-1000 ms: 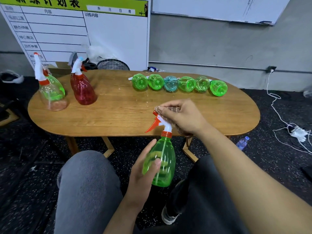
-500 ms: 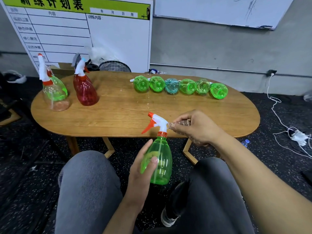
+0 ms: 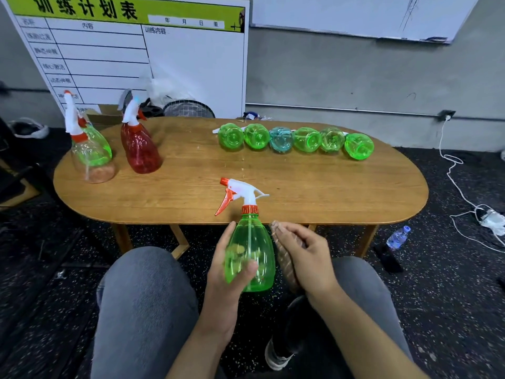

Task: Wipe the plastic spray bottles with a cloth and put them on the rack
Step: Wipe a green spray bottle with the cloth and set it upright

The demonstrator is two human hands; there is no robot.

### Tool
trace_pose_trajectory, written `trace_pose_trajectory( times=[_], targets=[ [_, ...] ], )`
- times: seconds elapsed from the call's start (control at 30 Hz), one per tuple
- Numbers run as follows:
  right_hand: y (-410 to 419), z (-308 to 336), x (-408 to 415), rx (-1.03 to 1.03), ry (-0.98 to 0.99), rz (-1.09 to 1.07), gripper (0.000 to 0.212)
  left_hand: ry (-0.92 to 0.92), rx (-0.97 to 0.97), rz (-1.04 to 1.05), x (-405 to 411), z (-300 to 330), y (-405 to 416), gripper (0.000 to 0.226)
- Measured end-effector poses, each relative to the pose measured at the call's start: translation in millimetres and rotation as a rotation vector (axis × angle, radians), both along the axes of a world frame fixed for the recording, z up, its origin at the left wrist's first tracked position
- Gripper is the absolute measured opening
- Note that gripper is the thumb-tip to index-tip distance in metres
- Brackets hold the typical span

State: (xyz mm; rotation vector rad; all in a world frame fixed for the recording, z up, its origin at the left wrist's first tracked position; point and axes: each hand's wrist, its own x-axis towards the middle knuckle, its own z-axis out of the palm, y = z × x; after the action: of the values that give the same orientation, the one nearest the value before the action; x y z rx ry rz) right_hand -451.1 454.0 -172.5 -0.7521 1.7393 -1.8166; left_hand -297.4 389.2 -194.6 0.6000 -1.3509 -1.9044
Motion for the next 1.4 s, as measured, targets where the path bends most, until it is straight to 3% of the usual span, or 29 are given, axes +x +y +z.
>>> trace_pose_trajectory(
  times=[0.17,0.37,0.47,0.57,0.97,1.1,1.27,1.4],
  targets=[
    [2.2,0.0,9.2,-0.054,-0.039,-0.032,0.013,-0.025,0.002,-0.025,-0.3,-4.3,-2.7,0.075],
    [10.3,-4.7,15.3,-0.102,0.089,-0.017,0.013,-0.061,-0.087,-0.013,-2.7,-6.1,-0.4,0.075],
    [9.7,-5.3,16.9,-0.112,-0.056,-0.074,0.013,-0.005,-0.012,0.019,-2.2,-3.0,-0.7,0.075],
    [6.8,-5.2,21.8,-0.091,-0.209,-0.084,0.014,0.022,0.076,0.061,-3.3,-2.1,-0.7,0.057],
    [3.4,5.5,25.4,-0.153,-0.179,-0.065,0.015,-0.016,0.072,0.100,-2.8,-0.3,-5.9,0.039],
    [2.3,3.3,26.0,-0.135,-0.167,-0.073,0.012,-0.042,0.099,0.063,-4.3,-1.3,-3.4,0.044],
    [1.9,0.8,29.9,-0.135,-0.120,-0.045,0.012,-0.103,-0.048,-0.001,-2.6,-2.0,-3.6,0.078],
    [0.0,2.7,29.3,-0.151,-0.140,-0.037,0.013,-0.043,0.041,0.084,-5.2,-3.6,-5.6,0.063]
  ],
)
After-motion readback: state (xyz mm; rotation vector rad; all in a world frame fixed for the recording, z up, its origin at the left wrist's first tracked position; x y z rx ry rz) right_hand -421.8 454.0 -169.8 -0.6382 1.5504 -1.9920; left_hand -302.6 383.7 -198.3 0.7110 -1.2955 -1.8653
